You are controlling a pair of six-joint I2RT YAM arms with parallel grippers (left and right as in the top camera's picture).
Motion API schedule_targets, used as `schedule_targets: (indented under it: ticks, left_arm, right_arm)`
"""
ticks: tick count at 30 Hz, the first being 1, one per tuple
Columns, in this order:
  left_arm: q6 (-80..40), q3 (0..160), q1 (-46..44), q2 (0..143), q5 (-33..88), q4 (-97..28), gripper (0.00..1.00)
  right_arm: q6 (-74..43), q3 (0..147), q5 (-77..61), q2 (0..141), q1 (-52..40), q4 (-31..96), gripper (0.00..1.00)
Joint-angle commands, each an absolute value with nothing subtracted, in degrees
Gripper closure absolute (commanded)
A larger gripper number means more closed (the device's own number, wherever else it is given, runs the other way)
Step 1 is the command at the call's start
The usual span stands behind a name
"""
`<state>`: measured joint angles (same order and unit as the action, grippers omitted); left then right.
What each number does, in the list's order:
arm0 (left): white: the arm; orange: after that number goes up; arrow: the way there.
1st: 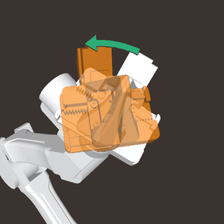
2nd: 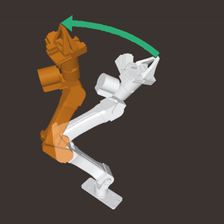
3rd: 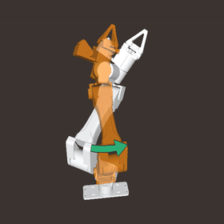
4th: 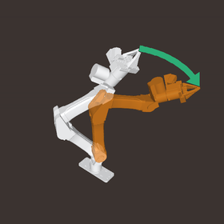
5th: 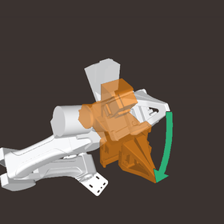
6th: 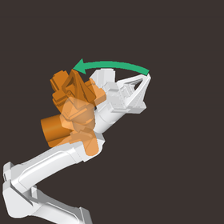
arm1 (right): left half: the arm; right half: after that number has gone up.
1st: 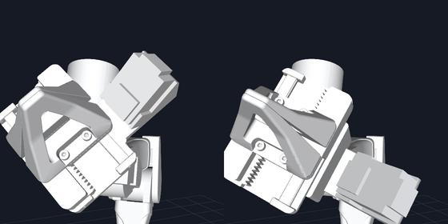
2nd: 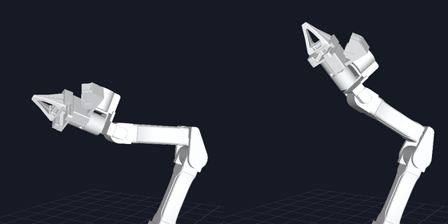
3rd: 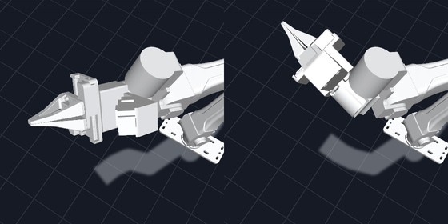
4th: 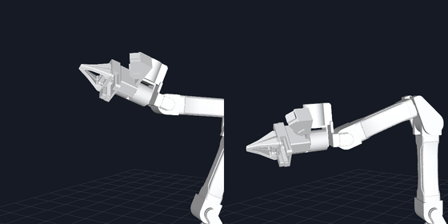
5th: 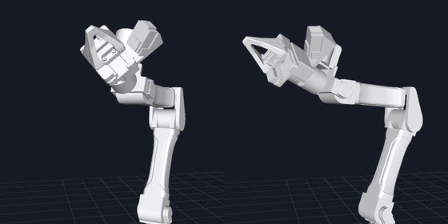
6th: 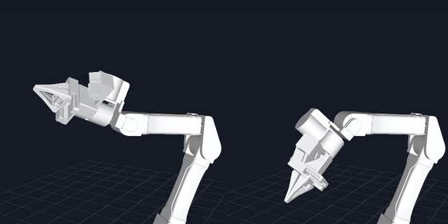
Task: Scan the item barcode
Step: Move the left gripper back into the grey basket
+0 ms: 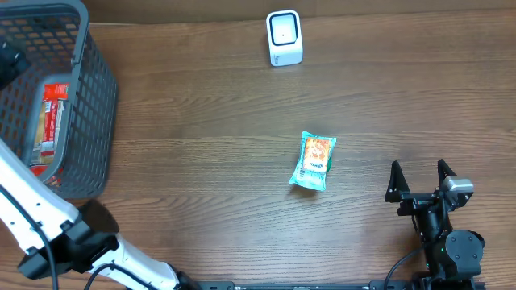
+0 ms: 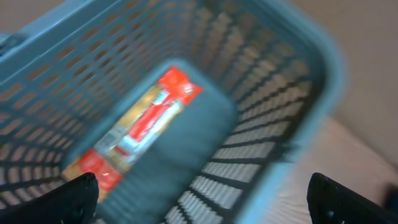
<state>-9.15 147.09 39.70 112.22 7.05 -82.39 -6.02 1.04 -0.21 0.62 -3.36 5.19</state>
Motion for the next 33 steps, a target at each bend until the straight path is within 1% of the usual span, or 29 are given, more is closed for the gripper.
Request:
schedule_targets:
  ticks: [1,5,11,19,22,25,29,33]
  left_arm:
    - [-7.0,141.8,42.6,112.8,5.4,-80.1,0.02]
    - [-5.4,135.0,44.9,112.8,5.4,-75.4,0.00]
    - [-1.0,125.0,45.1,112.8,5.6,-67.1,0.00]
    - [7.5,112.2,45.1,112.8,5.5,-51.7,0.00]
    - [10.4,108.8,45.1,112.8,5.6,-46.5,0.00]
    - [13.2,106.0,45.0,113.1,5.6,-42.7,0.04]
    - [17.3,102.4,45.0,114.1,5.6,-37.6,0.03]
    - [21.3,101.4,45.0,117.8,5.6,-36.0,0.01]
  right_arm:
    - [-6.2,0.4,-0.6,0.2,-3.0,4.8,0.00]
    - [-6.2,0.4,-0.6,0.2,-3.0,4.8,0.00]
    - [-6.2,0.4,-0.6,0.2,-3.0,4.8,0.00]
    - [-6.2,0.4,-0.6,0.2,-3.0,4.8,0.00]
    - [-6.2,0.4,-0.6,0.2,-3.0,4.8,0.00]
    - [-6.2,0.4,-0.6,0.2,-3.0,4.8,0.00]
    - [-6.2,0.4,-0.6,0.2,-3.0,4.8,0.00]
    - [-6.2,0.4,-0.6,0.2,-3.0,4.8,0.00]
